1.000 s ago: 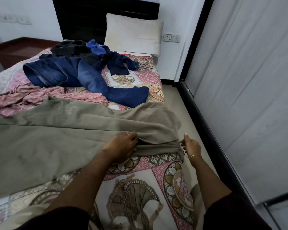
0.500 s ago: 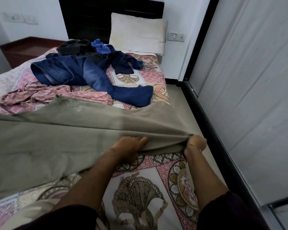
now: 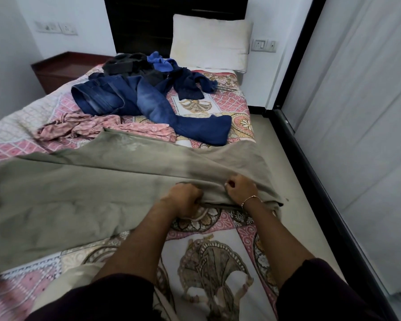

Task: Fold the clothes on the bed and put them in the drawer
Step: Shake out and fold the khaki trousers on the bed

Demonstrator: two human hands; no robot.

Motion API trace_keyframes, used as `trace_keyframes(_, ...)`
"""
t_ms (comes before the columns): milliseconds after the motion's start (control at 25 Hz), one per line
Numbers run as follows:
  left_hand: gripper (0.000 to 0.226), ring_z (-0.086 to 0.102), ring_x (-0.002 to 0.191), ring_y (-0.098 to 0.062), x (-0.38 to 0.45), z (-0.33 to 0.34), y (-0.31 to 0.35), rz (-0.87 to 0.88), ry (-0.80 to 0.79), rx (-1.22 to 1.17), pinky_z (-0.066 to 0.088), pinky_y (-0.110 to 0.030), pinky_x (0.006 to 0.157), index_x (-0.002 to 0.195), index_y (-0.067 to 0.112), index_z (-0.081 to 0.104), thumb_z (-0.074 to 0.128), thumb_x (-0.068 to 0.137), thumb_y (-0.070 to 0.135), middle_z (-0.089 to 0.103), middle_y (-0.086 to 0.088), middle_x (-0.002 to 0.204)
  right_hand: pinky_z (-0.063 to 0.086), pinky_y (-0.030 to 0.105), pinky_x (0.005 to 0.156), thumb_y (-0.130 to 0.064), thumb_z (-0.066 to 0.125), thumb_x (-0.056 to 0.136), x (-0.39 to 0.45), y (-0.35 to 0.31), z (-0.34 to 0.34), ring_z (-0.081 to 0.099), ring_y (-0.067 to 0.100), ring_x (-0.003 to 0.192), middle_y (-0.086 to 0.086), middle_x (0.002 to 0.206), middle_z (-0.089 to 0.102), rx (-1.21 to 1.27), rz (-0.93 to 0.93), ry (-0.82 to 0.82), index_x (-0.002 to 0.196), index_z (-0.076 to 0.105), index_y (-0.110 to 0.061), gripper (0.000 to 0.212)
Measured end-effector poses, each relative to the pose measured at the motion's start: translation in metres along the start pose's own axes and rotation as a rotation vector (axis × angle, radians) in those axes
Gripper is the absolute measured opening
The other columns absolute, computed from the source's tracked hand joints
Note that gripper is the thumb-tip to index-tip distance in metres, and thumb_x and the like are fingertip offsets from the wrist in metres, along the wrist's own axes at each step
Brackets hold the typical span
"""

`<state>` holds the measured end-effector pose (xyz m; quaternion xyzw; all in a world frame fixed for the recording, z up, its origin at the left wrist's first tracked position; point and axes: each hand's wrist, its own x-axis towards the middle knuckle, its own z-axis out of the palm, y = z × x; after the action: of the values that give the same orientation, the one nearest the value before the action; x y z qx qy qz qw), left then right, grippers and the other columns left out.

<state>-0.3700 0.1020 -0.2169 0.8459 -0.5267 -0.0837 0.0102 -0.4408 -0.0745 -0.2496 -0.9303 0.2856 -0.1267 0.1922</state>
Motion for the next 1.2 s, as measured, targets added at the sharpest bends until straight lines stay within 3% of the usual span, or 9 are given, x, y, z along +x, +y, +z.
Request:
trace_keyframes(160, 0.024, 0.060, 0.088, -0.027, -0.003, -0.011, -0.004, -0.065, 0.058, -0.156, 0.039, -0.026, 0.069, 0.087, 0.015, 0.064, 0.062, 0.081, 0.039, 0.066, -0.006, 0.093, 0.042, 0.034, 0.076, -0.016, 0.048, 0.092, 0.016, -0.023, -0.006, 0.058, 0.037, 0.098, 0.025, 0.106, 0.064, 0.051, 0.070, 0.051, 0.095, 0.064, 0.003, 0.026)
trace_keyframes(400, 0.021, 0.058, 0.095, -0.032, 0.007, -0.047, -0.066, -0.344, 0.389, -0.145, 0.042, -0.032, 0.075, 0.097, 0.009, 0.064, 0.052, 0.091, 0.025, 0.064, -0.013, 0.104, 0.042, 0.037, 0.079, -0.012, 0.048, 0.089, 0.065, -0.048, 0.011, 0.056, 0.038, 0.097, 0.023, 0.103, 0.063, 0.057, -0.100, 0.074, 0.092, 0.066, 0.002, 0.023)
trace_keyframes(520, 0.026, 0.055, 0.103, -0.035, 0.025, -0.055, -0.120, -0.446, 0.351, 0.078, 0.043, -0.037, 0.080, 0.110, 0.005, 0.061, 0.045, 0.092, 0.016, 0.060, -0.017, 0.114, 0.040, 0.036, 0.087, -0.012, 0.043, 0.093, 0.106, -0.039, 0.023, 0.050, 0.035, 0.107, 0.016, 0.114, 0.058, -0.051, -0.143, 0.018, 0.106, 0.066, -0.006, 0.027)
trace_keyframes(680, 0.039, 0.041, 0.125, -0.030, 0.027, -0.066, -0.197, -0.546, 0.214, 0.435, 0.036, -0.044, 0.098, 0.133, 0.017, 0.048, 0.045, 0.094, 0.017, 0.046, -0.008, 0.137, 0.039, 0.039, 0.093, -0.014, 0.045, 0.092, 0.153, -0.008, 0.027, 0.044, 0.032, 0.111, 0.008, 0.119, 0.055, -0.236, -0.279, -0.069, 0.116, 0.063, -0.016, 0.031)
trace_keyframes(840, 0.039, 0.041, 0.127, -0.033, 0.022, -0.067, -0.264, -0.473, 0.055, 0.349, 0.021, -0.062, 0.104, 0.131, 0.025, 0.055, 0.050, 0.094, 0.036, 0.052, -0.008, 0.131, 0.039, 0.038, 0.075, -0.029, 0.045, 0.081, 0.172, 0.020, 0.020, 0.053, 0.036, 0.087, 0.018, 0.089, 0.062, -0.135, -0.494, -0.139, 0.088, 0.066, -0.002, 0.035)
trace_keyframes(920, 0.036, 0.051, 0.110, -0.041, 0.021, -0.065, -0.281, -0.427, 0.038, 0.252, 0.040, -0.058, 0.094, 0.124, 0.013, 0.061, 0.059, 0.090, 0.026, 0.052, -0.019, 0.121, 0.040, 0.039, 0.070, -0.029, 0.041, 0.083, 0.178, 0.026, 0.018, 0.054, 0.037, 0.079, 0.022, 0.085, 0.060, -0.095, -0.522, -0.160, 0.084, 0.061, 0.002, 0.037)
trace_keyframes(1040, 0.020, 0.056, 0.087, -0.046, 0.032, -0.069, -0.282, -0.511, 0.179, 0.113, 0.047, -0.047, 0.078, 0.100, -0.009, 0.062, 0.059, 0.088, 0.006, 0.053, -0.031, 0.103, 0.038, 0.039, 0.068, -0.029, 0.033, 0.092, 0.185, 0.031, 0.016, 0.054, 0.038, 0.079, 0.024, 0.090, 0.057, 0.013, -0.382, -0.140, 0.090, 0.054, 0.004, 0.040)
trace_keyframes(1080, 0.018, 0.056, 0.087, -0.046, 0.040, -0.069, -0.281, -0.542, 0.229, 0.096, 0.047, -0.047, 0.077, 0.095, -0.010, 0.062, 0.056, 0.090, 0.006, 0.056, -0.033, 0.099, 0.037, 0.039, 0.069, -0.027, 0.034, 0.094, 0.184, 0.033, 0.014, 0.054, 0.038, 0.082, 0.024, 0.093, 0.058, -0.005, -0.324, -0.150, 0.093, 0.054, 0.003, 0.036)
trace_keyframes(1200, 0.027, 0.053, 0.105, -0.040, 0.064, -0.071, -0.277, -0.646, 0.075, 0.120, 0.042, -0.042, 0.085, 0.103, -0.003, 0.064, 0.048, 0.095, 0.018, 0.060, -0.027, 0.110, 0.039, 0.039, 0.075, -0.024, 0.044, 0.095, 0.188, 0.033, 0.013, 0.055, 0.036, 0.090, 0.017, 0.097, 0.061, -0.124, -0.253, -0.215, 0.092, 0.057, -0.003, 0.025)
